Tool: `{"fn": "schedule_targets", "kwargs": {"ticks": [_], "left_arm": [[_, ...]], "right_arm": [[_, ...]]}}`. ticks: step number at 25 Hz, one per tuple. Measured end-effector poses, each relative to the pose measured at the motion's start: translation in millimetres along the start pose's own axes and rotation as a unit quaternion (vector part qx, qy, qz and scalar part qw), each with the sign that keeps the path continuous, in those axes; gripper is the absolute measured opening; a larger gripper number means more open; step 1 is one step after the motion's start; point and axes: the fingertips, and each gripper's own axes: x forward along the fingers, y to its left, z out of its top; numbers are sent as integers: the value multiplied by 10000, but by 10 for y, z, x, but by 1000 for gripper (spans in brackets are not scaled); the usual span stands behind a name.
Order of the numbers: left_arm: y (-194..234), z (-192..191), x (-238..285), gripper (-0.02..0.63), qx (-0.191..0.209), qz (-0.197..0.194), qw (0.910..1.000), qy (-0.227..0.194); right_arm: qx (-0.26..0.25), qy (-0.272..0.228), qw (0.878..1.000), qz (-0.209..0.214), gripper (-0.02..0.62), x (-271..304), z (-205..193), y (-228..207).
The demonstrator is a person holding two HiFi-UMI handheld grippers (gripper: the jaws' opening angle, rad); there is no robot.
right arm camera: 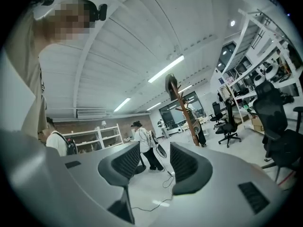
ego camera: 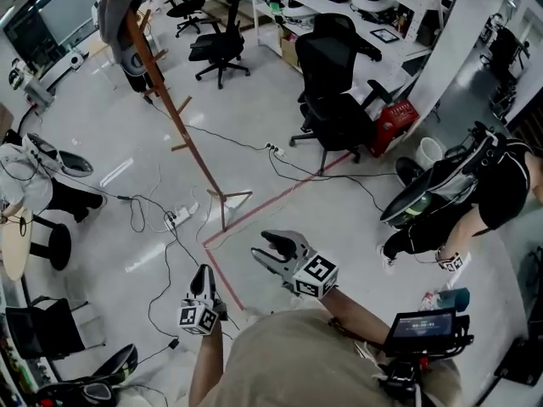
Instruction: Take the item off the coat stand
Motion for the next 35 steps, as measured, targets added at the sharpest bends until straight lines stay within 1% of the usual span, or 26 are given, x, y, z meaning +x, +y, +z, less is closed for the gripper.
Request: {"fn": "schedule_targets", "kwargs": {"ticks": [5,9,11,15,19,23,27,35], "left_arm": [[-140,-168,115,22,3,7,10000,7],[-110,-406,207,23,-9,26,10000,34],[-92,-414,184,23,-67,86,9999,36],[4,-220,204,23,-111,134,9998,59],[307,62,324,23,56,76,9999,-44],[589,231,436,22,105,0,9999,-111],[738,403,520,23,135,-124,9998,-111],[1089,477,557,23,82,-385,9990,-188]], "right_arm": [[-19,-14,10000,36,181,-128,-40,-165],[-117,9,9999,92,181,-104,-227,-366],[-92,28,9999,137,181,-100,-228,-373],[-64,-115,9997,210,179,19,-11,-345],[-159,-230,9995,149,179,382,156,-328],[-343,-296,9989,107,179,670,261,-263],[-368,-256,9990,-52,179,891,267,-273],[-473,-240,9982,-279,179,1276,160,-280]]}}
